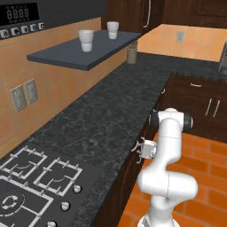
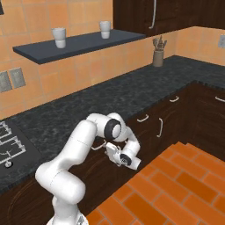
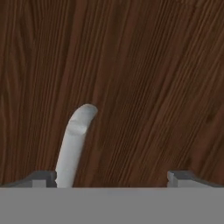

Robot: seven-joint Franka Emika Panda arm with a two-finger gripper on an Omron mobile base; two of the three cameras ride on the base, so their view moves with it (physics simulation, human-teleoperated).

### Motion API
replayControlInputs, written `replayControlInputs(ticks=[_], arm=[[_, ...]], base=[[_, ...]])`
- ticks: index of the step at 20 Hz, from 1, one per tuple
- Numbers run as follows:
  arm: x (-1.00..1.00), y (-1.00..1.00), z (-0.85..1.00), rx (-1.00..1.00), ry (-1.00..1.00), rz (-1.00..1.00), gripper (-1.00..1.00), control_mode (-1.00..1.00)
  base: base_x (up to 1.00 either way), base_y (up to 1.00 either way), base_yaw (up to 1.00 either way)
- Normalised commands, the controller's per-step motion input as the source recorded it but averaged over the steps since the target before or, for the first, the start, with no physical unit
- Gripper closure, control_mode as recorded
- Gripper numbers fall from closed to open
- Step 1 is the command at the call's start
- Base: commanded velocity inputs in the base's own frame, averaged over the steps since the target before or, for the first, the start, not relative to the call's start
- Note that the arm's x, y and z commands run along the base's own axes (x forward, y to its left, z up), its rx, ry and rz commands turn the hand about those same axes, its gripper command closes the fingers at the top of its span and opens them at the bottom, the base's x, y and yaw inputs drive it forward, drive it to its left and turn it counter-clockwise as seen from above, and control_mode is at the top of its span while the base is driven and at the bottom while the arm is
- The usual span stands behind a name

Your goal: Take a straw from the drawer in front and place it inside the glass cup on the dining counter.

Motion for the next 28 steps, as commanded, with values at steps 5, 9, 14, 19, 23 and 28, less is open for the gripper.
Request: replayControlInputs(ticks=[5,9,14,19,23,28], arm=[[0.0,0.18,0.04,0.0,-0.06,0.0,-1.0,-1.0],[-0.02,0.14,0.28,0.0,-0.01,0.0,-1.0,-1.0],[-0.11,0.09,0.36,0.0,0.0,0.0,-1.0,-1.0],[-0.08,0.2,0.21,0.0,0.02,0.0,-1.0,-1.0],[0.02,0.33,-0.11,-0.03,0.1,0.0,-1.0,-1.0],[0.08,0.22,-0.36,-0.03,0.09,0.0,-1.0,-1.0]], base=[[0.0,0.0,0.0],[0.0,0.0,0.0],[0.0,0.0,0.0],[0.0,0.0,0.0],[0.0,0.0,0.0],[0.0,0.0,0.0]])
